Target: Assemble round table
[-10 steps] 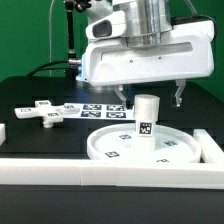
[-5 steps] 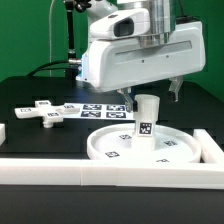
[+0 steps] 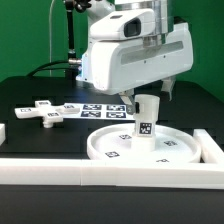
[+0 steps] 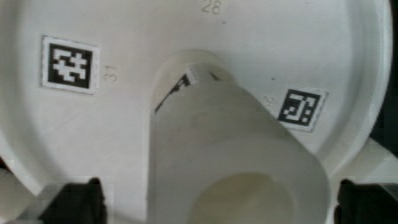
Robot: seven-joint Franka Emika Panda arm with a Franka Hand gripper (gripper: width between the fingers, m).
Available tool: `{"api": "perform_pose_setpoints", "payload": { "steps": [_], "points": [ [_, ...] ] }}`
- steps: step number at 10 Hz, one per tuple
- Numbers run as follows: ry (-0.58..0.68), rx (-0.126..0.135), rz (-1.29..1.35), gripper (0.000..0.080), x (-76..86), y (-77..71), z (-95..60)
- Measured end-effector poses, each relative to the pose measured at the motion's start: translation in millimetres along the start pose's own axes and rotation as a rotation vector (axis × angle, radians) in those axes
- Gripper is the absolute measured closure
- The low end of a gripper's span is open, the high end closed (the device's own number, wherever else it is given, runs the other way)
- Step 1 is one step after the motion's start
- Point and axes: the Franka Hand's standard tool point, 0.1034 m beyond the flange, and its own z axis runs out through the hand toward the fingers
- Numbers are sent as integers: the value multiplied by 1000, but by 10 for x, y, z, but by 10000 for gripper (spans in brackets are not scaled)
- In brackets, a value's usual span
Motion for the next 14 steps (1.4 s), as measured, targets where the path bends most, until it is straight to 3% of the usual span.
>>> {"api": "perform_pose_setpoints", "payload": {
  "steps": [6,12,13,14],
  "points": [
    [-97,-44,-578,151,9,-17,64],
    [-138,-43,-857,151,-37,22,74],
    [-138,-43,-853,272,-44,27,74],
    [-139,-42,-850,272,-49,30,75]
  ]
}}
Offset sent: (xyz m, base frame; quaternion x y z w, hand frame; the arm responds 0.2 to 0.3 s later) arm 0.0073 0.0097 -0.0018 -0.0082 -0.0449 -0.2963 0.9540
